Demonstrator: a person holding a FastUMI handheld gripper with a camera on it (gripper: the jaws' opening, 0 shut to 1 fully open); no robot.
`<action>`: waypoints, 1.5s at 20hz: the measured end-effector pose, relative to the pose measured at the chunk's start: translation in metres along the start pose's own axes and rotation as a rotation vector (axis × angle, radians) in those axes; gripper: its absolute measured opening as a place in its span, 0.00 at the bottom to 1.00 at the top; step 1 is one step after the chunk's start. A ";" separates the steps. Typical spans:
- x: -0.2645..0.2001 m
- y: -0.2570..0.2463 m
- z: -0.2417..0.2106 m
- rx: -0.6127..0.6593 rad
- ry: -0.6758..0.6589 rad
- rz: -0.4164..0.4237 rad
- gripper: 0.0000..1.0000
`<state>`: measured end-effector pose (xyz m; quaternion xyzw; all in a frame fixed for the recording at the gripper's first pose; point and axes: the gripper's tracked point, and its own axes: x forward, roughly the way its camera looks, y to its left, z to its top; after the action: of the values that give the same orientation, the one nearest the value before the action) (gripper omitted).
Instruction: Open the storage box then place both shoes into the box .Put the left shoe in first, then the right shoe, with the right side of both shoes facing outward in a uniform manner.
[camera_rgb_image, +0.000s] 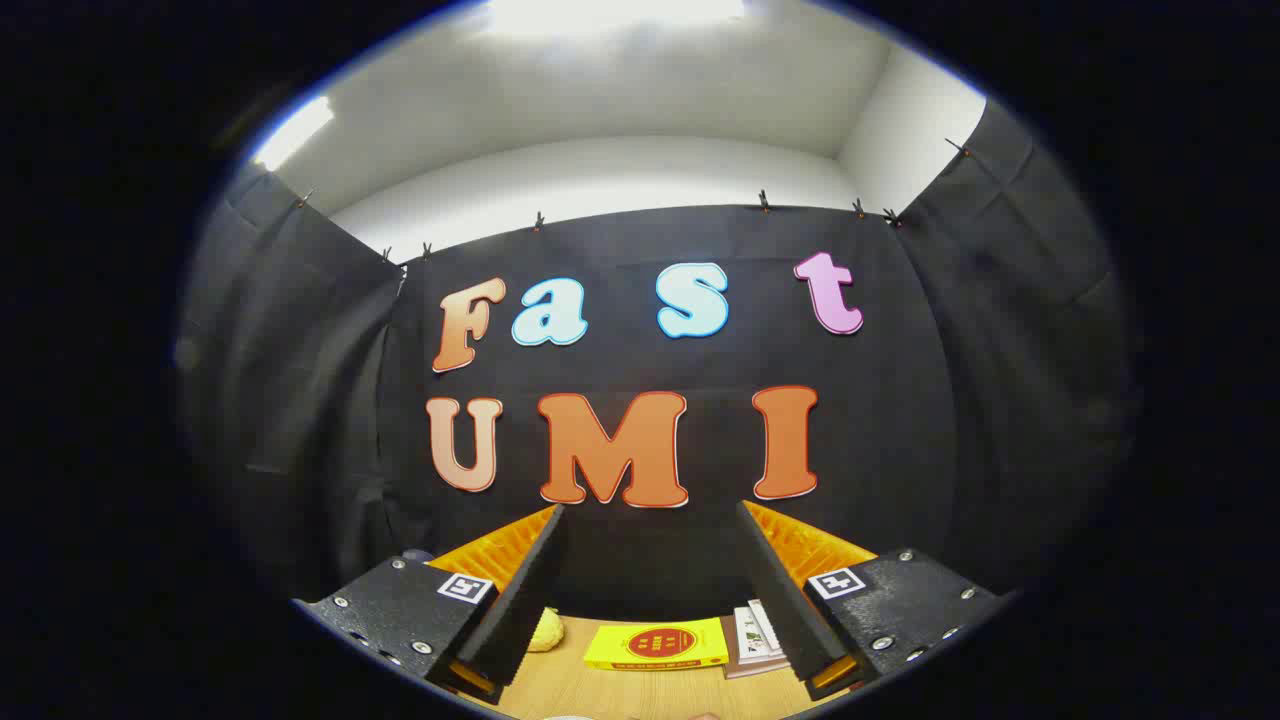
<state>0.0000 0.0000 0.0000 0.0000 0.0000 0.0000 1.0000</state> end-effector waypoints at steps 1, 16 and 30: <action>0.001 0.004 0.001 -0.006 -0.002 0.000 0.99; 0.013 0.048 -0.026 -0.002 0.087 0.030 0.98; -0.072 0.076 -0.224 -0.018 0.662 0.093 0.90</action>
<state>-0.0722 0.0764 -0.2241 -0.0087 0.3248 0.0455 0.9447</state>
